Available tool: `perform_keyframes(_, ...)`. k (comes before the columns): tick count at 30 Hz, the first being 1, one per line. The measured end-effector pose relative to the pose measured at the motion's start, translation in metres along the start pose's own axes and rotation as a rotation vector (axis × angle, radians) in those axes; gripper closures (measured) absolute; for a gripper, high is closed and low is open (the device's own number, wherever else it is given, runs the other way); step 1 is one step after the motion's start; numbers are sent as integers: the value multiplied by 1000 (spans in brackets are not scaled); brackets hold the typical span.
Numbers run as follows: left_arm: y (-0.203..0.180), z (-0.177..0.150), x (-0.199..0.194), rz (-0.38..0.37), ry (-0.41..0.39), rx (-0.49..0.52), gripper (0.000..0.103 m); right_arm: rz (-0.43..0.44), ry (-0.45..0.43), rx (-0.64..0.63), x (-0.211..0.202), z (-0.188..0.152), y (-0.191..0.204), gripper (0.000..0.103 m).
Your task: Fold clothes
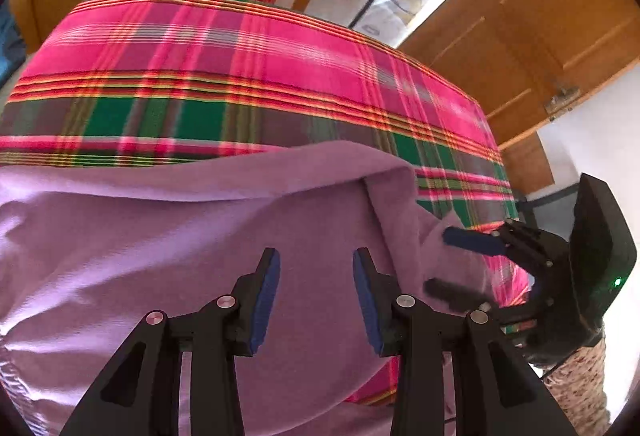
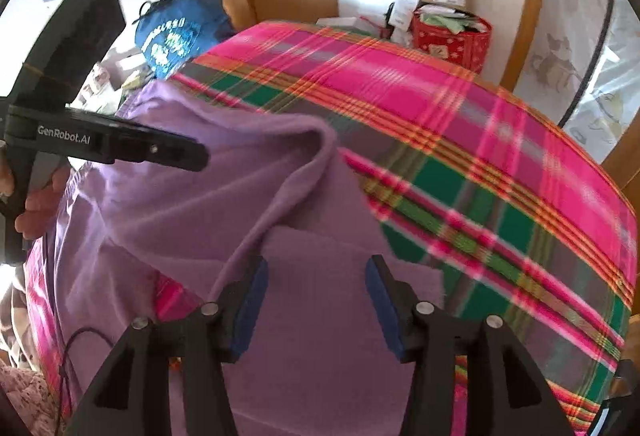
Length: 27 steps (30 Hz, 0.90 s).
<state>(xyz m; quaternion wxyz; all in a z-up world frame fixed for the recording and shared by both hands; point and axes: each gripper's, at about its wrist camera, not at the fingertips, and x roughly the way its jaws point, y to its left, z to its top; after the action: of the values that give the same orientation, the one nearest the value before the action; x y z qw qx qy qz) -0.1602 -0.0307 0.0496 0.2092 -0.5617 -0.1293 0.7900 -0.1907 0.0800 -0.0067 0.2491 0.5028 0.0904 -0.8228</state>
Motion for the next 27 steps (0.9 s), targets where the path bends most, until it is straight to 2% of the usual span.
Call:
perform_keyframes(6,-14,0,10,-28,13,6,64,-41,33,15,13,-3,9,47)
perform_keyframes(9,-23,-1,13,-38,20,24,64,-82,41,6,14,-3,14,51)
perform_keyframes(12,-29,2,16,-40,26,27,64,-129,45,-27,13,-4,19,71)
perform_keyframes(13,-30,3,16,-39,26,25,64,-129,42,-28,11,-4,19,85)
perform_keyframes(14,-30,4,17,-38,27,23,64,-135,33,-31,9,-5,19,91)
perform_keyframes(20,-40,8,21,-49,36,14,64,-148,-35,-14,-17,-10,12,94)
perform_keyframes(27,-45,18,28,-59,35,-14,64,-170,-126,129,-69,-22,-34,96)
